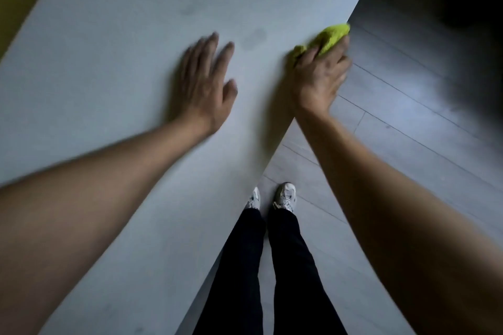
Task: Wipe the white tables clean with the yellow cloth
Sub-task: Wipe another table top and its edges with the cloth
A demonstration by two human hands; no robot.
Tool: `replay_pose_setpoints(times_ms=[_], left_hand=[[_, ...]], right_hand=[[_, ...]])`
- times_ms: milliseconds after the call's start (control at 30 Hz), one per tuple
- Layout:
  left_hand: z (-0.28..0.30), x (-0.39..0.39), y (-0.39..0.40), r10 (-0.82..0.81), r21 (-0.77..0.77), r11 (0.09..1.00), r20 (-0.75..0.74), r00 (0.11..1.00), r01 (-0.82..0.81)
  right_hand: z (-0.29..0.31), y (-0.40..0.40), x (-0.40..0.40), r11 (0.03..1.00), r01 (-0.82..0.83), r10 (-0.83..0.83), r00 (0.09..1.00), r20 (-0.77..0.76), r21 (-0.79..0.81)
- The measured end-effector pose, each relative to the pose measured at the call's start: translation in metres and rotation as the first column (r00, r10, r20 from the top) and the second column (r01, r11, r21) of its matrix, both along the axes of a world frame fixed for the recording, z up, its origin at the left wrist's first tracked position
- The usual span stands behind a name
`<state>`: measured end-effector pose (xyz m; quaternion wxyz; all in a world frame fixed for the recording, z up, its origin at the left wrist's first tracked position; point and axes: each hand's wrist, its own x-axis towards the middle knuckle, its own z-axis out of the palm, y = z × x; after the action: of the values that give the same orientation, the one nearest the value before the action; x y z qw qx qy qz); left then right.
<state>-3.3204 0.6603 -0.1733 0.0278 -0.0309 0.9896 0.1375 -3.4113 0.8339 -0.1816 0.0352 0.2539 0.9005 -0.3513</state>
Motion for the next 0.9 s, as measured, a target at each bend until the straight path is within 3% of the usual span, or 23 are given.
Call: replay_pose_setpoints(times_ms=[200,300,400,667,767,900], left_hand=[[0.001,0.160,-0.033,0.162,-0.024,0.986,-0.050,0.986,-0.164],[0.000,0.208,-0.055,0.227,-0.066,0.971,-0.043,0.973,-0.230],[0.000,0.220,-0.066,0.234,-0.071,0.969,-0.044,0.971,-0.236],[-0.008,0.222,-0.066,0.232,-0.064,0.969,-0.086,0.969,-0.238],[-0.010,0.224,-0.067,0.232,-0.071,0.968,-0.095,0.968,-0.239],[-0.015,0.226,-0.071,0.216,-0.098,0.969,-0.092,0.972,-0.225]], right_hand=[[0.009,-0.032,0.170,0.987,-0.134,0.134,0.991,0.000,-0.093],[0.012,-0.042,0.223,0.987,-0.115,0.121,0.991,0.055,-0.111],[0.007,-0.041,0.203,0.990,-0.094,0.096,0.995,0.011,-0.102],[-0.006,-0.012,0.044,1.000,0.018,-0.018,1.000,0.003,-0.022],[-0.004,-0.016,0.056,1.000,0.006,-0.006,1.000,0.002,-0.001],[-0.004,-0.034,0.152,0.998,-0.039,0.038,0.999,-0.025,-0.047]])
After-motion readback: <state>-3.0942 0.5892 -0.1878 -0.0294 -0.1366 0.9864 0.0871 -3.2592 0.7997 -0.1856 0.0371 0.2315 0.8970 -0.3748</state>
